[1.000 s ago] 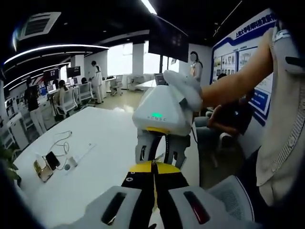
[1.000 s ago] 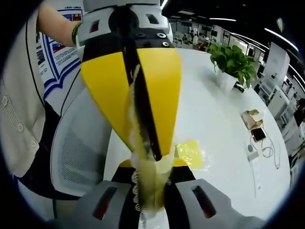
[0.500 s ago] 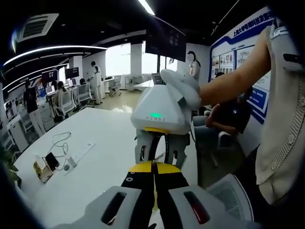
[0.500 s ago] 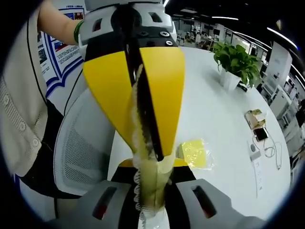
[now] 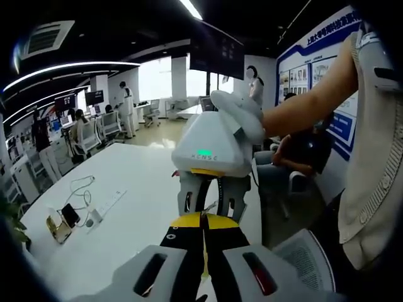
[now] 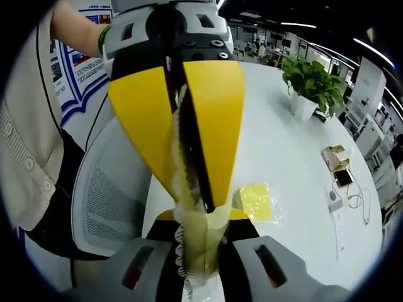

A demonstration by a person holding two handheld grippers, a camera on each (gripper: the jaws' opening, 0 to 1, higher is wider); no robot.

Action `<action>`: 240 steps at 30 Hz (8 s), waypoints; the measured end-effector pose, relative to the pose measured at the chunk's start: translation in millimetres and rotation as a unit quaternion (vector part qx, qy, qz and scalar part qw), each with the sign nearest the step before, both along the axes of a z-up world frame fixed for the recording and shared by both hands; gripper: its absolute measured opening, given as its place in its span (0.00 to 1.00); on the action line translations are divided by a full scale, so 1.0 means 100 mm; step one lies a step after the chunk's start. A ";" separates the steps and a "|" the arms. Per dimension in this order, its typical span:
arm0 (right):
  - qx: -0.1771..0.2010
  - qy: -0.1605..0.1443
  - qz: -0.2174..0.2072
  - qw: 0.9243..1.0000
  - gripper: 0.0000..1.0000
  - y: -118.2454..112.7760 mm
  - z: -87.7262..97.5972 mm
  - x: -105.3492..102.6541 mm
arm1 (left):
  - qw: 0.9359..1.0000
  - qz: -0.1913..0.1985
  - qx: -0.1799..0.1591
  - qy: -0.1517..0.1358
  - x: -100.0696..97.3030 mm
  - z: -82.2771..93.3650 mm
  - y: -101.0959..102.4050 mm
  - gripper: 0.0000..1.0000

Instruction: Compare the silicone blocks by pressing each to a similar depth, holding the contact briefly, and releasing to observe deformation and rebound differences across the visible hardness samples.

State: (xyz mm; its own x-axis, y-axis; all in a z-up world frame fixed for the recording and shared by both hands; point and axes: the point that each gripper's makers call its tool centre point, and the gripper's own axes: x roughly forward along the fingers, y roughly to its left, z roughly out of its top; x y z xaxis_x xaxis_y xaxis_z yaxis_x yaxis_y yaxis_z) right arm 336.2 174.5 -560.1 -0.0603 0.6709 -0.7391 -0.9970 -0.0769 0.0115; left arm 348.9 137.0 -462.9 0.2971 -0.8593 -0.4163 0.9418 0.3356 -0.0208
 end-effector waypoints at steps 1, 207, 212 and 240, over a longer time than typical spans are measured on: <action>0.000 0.001 0.000 1.000 0.10 0.00 0.00 0.00 | 1.000 0.000 0.000 0.000 0.00 0.00 0.00 0.00; 0.217 0.133 -0.384 0.888 0.57 -1.87 -0.47 -0.17 | 0.915 0.304 -0.034 0.265 1.97 -2.53 -0.51 0.00; 0.219 0.133 -0.388 0.885 0.57 -1.88 -0.47 -0.18 | 0.923 0.303 0.013 0.237 1.96 -2.65 -0.48 0.00; 0.240 0.118 -0.402 0.876 0.57 -1.63 -0.35 -0.17 | 0.951 0.280 0.057 0.114 2.02 -2.18 -0.28 0.52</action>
State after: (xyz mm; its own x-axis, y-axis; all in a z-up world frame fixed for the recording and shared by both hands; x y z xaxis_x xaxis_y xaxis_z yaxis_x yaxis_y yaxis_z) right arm 319.3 11.1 -595.0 0.4615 0.7968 -0.3901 -0.7054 0.5962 0.3833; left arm 550.5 109.1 -681.2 0.5862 -0.5378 -0.6059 0.5894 0.7962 -0.1364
